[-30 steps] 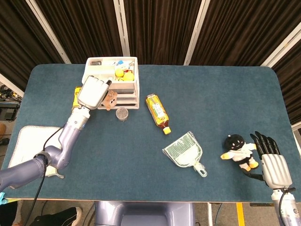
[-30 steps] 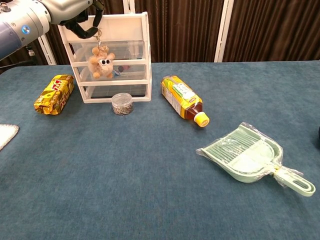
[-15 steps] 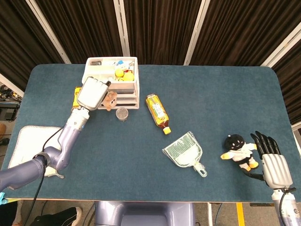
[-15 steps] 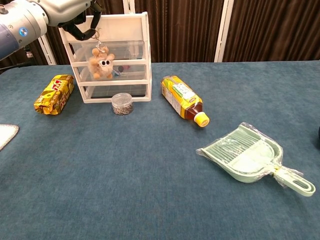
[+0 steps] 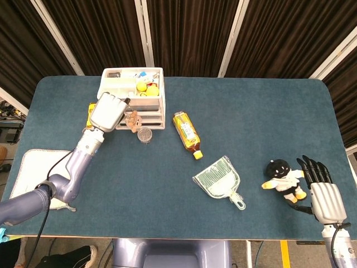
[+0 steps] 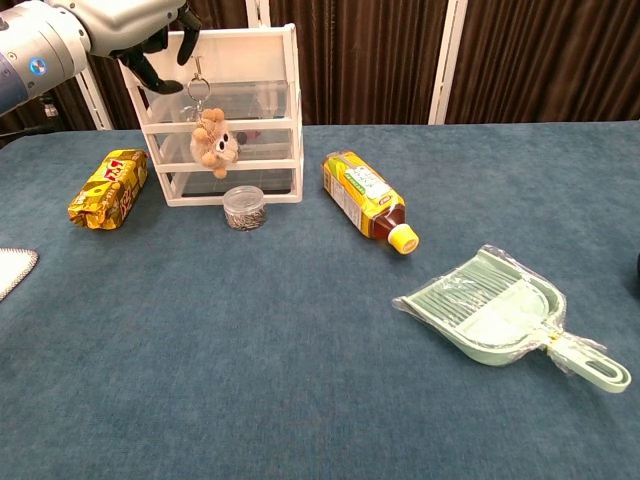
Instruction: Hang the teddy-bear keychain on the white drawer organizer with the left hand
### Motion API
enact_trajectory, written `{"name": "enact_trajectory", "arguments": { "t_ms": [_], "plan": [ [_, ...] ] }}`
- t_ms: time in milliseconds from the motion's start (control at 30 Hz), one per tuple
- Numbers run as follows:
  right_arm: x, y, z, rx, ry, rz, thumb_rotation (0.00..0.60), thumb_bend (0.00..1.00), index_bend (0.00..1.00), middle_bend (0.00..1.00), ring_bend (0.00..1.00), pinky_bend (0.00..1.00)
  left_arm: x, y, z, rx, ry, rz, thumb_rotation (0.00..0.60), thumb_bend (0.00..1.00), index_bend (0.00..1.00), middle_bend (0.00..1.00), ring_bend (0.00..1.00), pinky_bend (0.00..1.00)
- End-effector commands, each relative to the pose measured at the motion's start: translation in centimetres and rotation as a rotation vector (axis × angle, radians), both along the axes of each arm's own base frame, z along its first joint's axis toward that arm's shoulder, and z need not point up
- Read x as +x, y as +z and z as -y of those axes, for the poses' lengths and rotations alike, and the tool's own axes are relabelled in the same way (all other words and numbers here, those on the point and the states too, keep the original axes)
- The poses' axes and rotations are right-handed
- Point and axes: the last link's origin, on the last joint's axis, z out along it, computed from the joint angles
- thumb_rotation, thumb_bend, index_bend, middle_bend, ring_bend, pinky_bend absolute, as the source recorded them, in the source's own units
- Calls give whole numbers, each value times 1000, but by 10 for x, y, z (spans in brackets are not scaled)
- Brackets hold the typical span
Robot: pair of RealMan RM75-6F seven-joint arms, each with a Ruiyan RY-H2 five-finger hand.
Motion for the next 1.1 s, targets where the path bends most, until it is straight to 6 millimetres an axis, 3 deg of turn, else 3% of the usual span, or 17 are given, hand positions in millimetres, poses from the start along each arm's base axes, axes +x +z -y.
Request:
{"name": "enact_trajectory", "arguments": {
  "t_ms": [33,333,500,600,700,800,833,867,933,1000,1100],
  "plan": [
    [0,0,0,0,1,-1,600,62,0,0,0,0,1,0,1,-1,-5,0,600,209,506,1000,898,769],
    [-1,0,1,0,-3,-2,600,63,0,0,0,0,13,9,6,13,-29,84,600,208,496,1000,896,769],
    [-2,0,1,1,-6,-4,600,64,0,0,0,0,20,20,22,13,-50,194,600,208,501,990,877,748],
    [-3,-1,1,7,-8,-11,600,64,0,0,0,0,13,31,44,17,-41,282,600,208,469,908,808,669],
    [-3,-1,0,11,-12,-16,600,64,0,0,0,0,-3,42,71,19,-4,349,600,210,408,725,664,559],
    [-3,-1,0,13,-15,-24,600,65,0,0,0,0,-25,51,101,10,50,385,600,207,318,436,430,417],
    [-3,-2,0,16,-18,-30,600,64,0,0,0,0,-36,53,112,3,81,393,600,204,268,293,293,324],
    [-4,-2,0,19,-20,-37,600,64,0,0,0,0,-46,55,123,-5,115,401,600,203,247,233,232,279],
    [-4,-3,0,26,-27,-44,600,64,0,0,0,0,-63,57,141,-19,175,408,600,195,165,50,47,97],
    [-5,-3,0,31,-34,-52,600,64,0,0,0,0,-79,59,158,-35,234,417,600,183,114,1,0,12],
    [-5,-3,0,35,-39,-62,600,63,0,0,0,0,-98,61,179,-56,303,420,600,168,57,0,0,0]
  ]
}}
